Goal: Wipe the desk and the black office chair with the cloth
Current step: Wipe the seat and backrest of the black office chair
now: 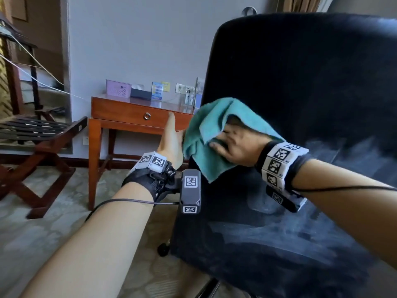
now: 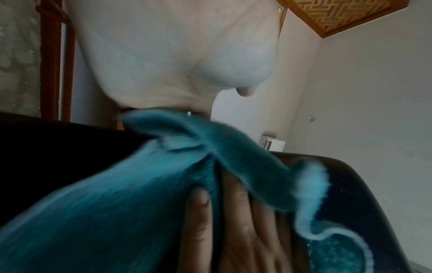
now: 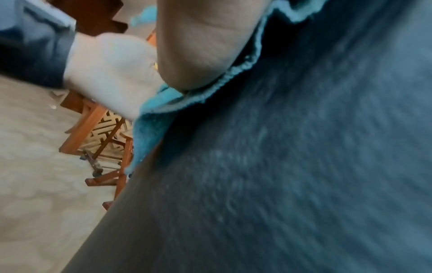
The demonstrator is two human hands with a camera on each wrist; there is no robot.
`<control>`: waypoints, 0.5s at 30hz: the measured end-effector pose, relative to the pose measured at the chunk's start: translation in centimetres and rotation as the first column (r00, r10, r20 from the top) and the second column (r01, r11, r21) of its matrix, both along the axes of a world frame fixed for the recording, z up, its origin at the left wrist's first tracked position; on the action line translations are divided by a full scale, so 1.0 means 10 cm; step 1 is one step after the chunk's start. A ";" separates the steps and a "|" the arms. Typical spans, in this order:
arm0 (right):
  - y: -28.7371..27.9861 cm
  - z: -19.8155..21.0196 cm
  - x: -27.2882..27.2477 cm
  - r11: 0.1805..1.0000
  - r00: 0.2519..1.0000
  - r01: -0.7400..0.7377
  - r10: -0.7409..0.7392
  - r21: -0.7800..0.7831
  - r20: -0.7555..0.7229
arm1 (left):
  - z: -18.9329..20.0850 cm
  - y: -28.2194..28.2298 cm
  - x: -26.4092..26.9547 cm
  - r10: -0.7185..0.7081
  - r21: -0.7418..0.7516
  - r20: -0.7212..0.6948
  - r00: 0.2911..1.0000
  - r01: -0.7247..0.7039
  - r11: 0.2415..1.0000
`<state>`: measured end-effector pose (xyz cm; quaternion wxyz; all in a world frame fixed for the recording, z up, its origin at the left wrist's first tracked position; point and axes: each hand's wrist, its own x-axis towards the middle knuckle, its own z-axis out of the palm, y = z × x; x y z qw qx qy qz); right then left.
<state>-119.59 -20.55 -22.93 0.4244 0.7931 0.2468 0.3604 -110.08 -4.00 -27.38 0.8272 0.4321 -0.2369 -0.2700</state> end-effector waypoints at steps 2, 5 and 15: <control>0.09 -0.03 0.07 0.993 0.994 0.003 -0.016 0.119 0.110 | -0.04 -0.03 0.05 0.061 -0.033 -0.016 0.998 -0.061 0.998; 0.17 -0.46 0.19 0.979 0.996 -0.023 0.004 0.202 0.092 | -0.11 -0.05 0.12 0.084 -0.066 -0.056 0.995 -0.088 0.994; 0.01 0.58 -0.09 0.971 0.980 0.053 -0.096 0.234 0.173 | -0.02 -0.02 0.16 0.101 0.043 0.048 0.994 -0.103 0.994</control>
